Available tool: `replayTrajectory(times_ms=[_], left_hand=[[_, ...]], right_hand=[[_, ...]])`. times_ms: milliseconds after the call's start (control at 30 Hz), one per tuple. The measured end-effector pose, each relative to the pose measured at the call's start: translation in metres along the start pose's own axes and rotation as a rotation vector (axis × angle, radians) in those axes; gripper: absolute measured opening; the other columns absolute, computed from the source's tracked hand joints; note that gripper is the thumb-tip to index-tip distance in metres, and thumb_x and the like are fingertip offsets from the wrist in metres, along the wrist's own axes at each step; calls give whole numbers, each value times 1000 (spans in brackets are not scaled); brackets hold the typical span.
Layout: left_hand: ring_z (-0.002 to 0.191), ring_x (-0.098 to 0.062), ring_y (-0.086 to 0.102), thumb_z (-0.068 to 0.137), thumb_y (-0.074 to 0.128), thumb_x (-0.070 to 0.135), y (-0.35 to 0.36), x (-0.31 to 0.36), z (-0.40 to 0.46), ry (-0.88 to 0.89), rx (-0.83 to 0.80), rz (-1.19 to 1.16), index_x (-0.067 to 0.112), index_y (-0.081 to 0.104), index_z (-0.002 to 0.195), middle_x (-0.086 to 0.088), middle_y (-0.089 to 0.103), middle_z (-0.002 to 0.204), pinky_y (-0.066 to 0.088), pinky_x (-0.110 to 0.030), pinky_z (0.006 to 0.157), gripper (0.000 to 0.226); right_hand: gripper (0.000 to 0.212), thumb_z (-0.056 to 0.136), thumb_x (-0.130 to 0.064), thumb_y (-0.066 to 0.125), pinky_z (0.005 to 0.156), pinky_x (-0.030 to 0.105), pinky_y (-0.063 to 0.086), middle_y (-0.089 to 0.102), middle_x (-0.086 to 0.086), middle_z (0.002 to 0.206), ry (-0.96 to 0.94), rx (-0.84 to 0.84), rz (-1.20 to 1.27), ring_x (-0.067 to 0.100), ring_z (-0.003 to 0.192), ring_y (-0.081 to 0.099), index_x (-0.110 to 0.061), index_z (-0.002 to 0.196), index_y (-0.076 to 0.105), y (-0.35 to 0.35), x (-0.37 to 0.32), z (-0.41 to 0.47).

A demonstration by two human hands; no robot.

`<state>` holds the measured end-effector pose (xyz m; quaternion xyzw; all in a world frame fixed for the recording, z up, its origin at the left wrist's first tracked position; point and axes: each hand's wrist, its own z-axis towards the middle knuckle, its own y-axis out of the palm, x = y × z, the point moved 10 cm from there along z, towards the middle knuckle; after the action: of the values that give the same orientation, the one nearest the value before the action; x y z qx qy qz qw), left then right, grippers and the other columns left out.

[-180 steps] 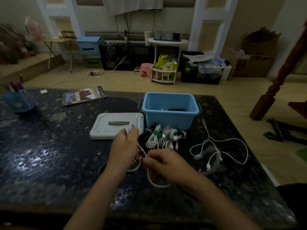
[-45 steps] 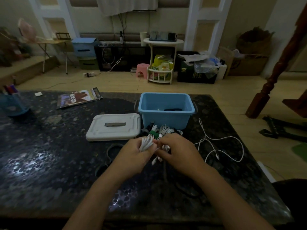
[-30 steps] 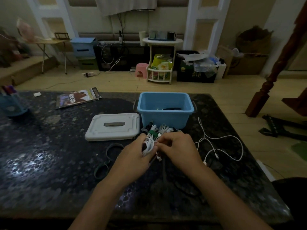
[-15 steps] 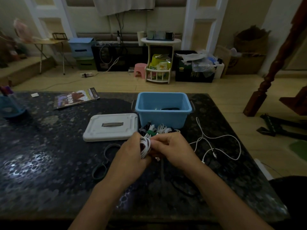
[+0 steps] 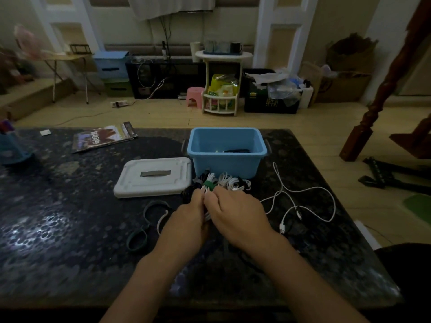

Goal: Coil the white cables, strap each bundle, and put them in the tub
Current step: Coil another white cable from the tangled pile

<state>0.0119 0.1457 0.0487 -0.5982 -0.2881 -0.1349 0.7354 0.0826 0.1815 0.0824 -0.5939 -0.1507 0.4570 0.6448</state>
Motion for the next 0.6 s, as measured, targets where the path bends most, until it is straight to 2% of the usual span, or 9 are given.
replayTrajectory(times_ms=[33,67,100,167,267,367,433,500,600], left_hand=[[69,-18,58,97,55,23,0,0,1,-7,11,-4,25,31,108,2,58,78,43,-35,58,27],[65,-15,57,97,55,22,-1,-1,3,-22,24,-13,24,31,110,4,57,75,40,-32,54,28],[62,-12,55,97,55,22,-2,-3,4,-43,36,-20,24,31,111,4,56,72,39,-29,52,28],[61,-9,54,96,55,23,-5,-4,4,-65,40,-36,23,32,112,4,57,72,39,-26,52,28],[74,-11,62,92,64,22,-3,-6,4,-57,3,-72,25,33,114,3,64,89,49,-30,62,38],[84,-3,63,82,76,25,-2,-18,7,-134,-26,-188,30,45,108,10,66,98,46,-20,65,41],[83,1,63,79,79,23,-1,-17,9,-134,-50,-275,36,52,102,12,68,97,49,-20,69,37],[67,1,63,81,75,14,2,-11,6,-138,-117,-382,31,58,98,7,70,86,51,-20,61,30],[38,-15,48,87,70,4,15,-4,-4,-193,-273,-641,10,60,96,-9,62,60,40,-23,39,15]], right_hand=[[13,93,-23,62,43,28,20,54,6,77,-23,16,-31,29,60,55,-13,89,56,-1,-2,-1],[14,95,-25,60,43,28,22,54,5,76,0,18,-2,29,60,54,-14,88,55,0,-1,-1],[20,101,-32,48,49,32,31,55,4,79,14,62,13,28,66,55,-16,90,53,-8,-3,0],[36,105,-42,29,67,39,44,59,6,90,98,9,75,28,79,56,-17,96,53,-2,5,-1],[31,108,-37,32,73,41,45,63,10,97,72,-51,115,31,87,57,-17,98,53,7,7,4],[34,107,-38,35,78,39,44,68,7,97,104,-113,244,24,89,60,-17,97,60,11,18,10],[31,107,-34,39,81,36,44,69,5,98,84,-113,299,21,90,60,-17,101,63,8,18,10],[26,106,-29,42,82,35,45,69,3,98,28,-96,348,18,90,60,-16,101,64,5,14,9],[23,105,-25,46,86,36,47,68,2,99,-5,-99,400,16,91,61,-14,103,66,5,13,8]])
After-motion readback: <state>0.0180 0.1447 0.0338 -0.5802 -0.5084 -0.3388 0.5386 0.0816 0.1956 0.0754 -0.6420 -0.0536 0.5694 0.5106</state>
